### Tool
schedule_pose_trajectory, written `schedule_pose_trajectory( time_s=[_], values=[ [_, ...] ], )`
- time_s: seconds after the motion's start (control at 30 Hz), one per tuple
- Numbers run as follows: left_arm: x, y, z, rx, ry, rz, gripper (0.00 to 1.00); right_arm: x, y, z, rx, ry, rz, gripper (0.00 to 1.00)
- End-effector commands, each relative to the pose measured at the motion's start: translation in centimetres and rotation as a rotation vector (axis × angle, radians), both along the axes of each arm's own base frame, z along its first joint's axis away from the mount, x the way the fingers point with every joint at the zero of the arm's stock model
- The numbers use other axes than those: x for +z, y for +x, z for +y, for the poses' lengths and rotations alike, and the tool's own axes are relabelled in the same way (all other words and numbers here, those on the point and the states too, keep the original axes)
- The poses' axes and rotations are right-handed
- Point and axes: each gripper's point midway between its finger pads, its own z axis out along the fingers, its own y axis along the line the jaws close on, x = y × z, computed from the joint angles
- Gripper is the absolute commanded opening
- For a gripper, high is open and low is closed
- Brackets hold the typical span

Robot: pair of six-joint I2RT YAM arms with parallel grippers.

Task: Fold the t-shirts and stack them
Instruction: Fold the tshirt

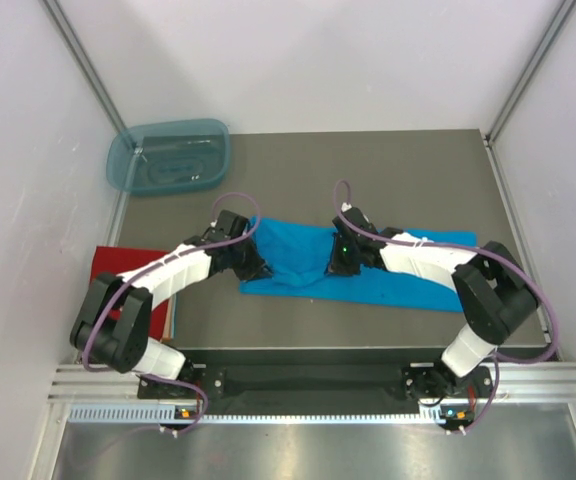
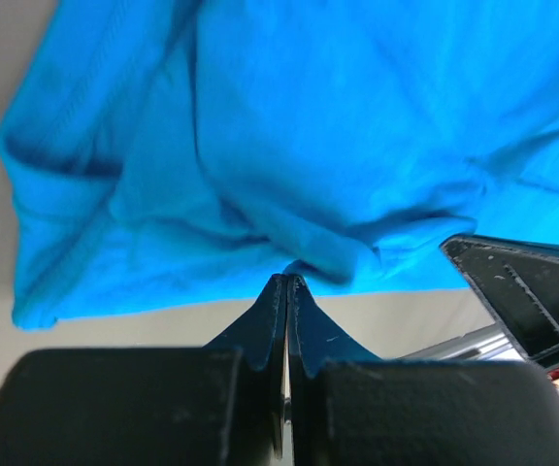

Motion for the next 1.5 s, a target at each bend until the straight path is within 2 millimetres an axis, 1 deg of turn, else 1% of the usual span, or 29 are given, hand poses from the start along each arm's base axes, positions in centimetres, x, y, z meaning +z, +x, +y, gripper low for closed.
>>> schedule_pose_trajectory(
  time_s=[0.0,0.07,0.13,0.33,0.43,0.47,0.63,0.8,0.83,0.87,1.0,1.03,1.07,1.13,1.17,1.23,1.27,1.3,1.33,1.4,1.47],
  values=[
    [0.6,1.5,0.2,0.002,-0.012,0.000,0.00,1.0,1.7,0.9,0.027,0.040,-0.007,0.00],
    [0.5,2.1,0.5,0.020,-0.029,0.009,0.00,0.7,2.0,1.0,0.028,0.055,0.010,0.00],
    [0.8,2.6,0.6,0.029,-0.045,0.006,0.00,0.7,2.2,1.3,0.029,0.065,0.010,0.00],
    [1.1,3.8,0.2,0.043,-0.100,0.010,0.00,1.6,3.4,2.1,0.026,0.095,-0.007,0.00],
    [0.7,4.4,-0.1,0.044,-0.113,0.026,0.00,2.0,4.1,2.5,0.021,0.106,-0.012,0.00],
    [0.6,4.5,0.0,0.044,-0.108,0.027,0.00,1.9,4.3,2.4,0.016,0.103,-0.009,0.00],
    [0.2,4.6,0.8,0.067,-0.067,0.025,0.00,1.6,4.3,2.1,0.006,0.095,-0.001,0.00],
    [1.1,5.1,1.2,0.089,-0.073,-0.001,0.00,1.7,4.2,1.9,-0.007,0.102,0.005,0.00],
    [1.1,5.2,1.2,0.090,-0.073,-0.002,0.00,1.7,4.3,1.9,-0.012,0.104,0.006,0.01],
    [1.3,5.3,1.2,0.097,-0.077,-0.003,0.01,1.9,4.4,2.0,-0.014,0.108,0.003,0.04],
    [2.3,6.8,1.5,0.137,-0.117,-0.047,0.07,3.1,5.6,2.7,-0.013,0.154,-0.012,0.09],
    [2.7,7.2,1.5,0.137,-0.133,-0.056,0.12,3.6,6.2,2.9,-0.014,0.168,-0.017,0.11],
    [3.2,7.7,1.4,0.136,-0.144,-0.063,0.16,3.7,6.4,2.9,-0.022,0.170,-0.016,0.19],
    [3.9,8.3,1.9,0.142,-0.158,-0.067,0.21,4.2,6.9,2.7,-0.034,0.175,-0.025,0.26],
    [4.8,8.9,2.0,0.142,-0.166,-0.098,0.26,4.5,7.0,2.5,-0.040,0.177,-0.032,0.30],
    [6.3,9.8,2.7,0.151,-0.182,-0.175,0.29,5.0,6.9,2.2,-0.042,0.177,-0.056,0.32],
    [7.4,9.8,2.9,0.146,-0.186,-0.221,0.33,5.1,6.9,2.1,-0.039,0.178,-0.065,0.32],
    [7.9,9.8,2.8,0.123,-0.189,-0.251,0.34,4.8,6.4,1.8,-0.038,0.170,-0.064,0.33],
    [8.0,9.0,2.6,0.072,-0.182,-0.261,0.35,4.7,6.2,1.5,-0.030,0.159,-0.068,0.33],
    [7.0,7.9,2.7,0.027,-0.151,-0.231,0.35,4.3,5.6,1.0,-0.022,0.137,-0.055,0.30],
    [5.3,5.8,2.8,-0.023,-0.100,-0.183,0.35,4.0,5.0,0.2,-0.028,0.115,-0.054,0.27]
  ],
)
